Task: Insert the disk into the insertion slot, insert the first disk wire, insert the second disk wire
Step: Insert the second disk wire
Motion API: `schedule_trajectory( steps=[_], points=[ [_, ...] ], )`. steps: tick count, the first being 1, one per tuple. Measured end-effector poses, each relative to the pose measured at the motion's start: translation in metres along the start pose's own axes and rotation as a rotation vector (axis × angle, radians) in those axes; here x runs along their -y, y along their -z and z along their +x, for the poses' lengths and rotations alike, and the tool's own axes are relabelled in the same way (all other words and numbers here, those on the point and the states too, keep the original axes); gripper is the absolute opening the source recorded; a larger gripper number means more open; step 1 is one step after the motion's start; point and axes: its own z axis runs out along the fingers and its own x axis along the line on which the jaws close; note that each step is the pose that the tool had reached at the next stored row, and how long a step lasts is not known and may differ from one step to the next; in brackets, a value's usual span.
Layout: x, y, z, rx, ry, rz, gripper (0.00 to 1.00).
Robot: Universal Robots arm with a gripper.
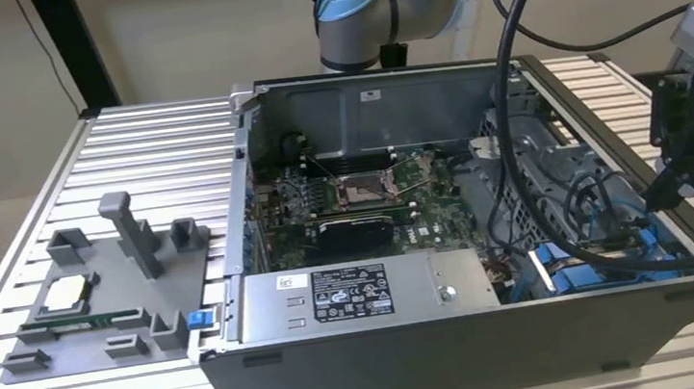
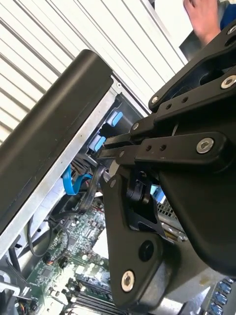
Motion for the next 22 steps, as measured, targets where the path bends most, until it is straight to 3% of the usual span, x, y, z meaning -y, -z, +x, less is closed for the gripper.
schedule_trajectory(
  steps=[11, 22],
  points=[
    [-0.0027, 0.0071, -0.0006, 0.0002, 0.000, 0.0000, 0.00],
    [-0.0171, 0.0066, -0.0019, 0.0000, 0.000, 0.0000, 0.00]
  ],
)
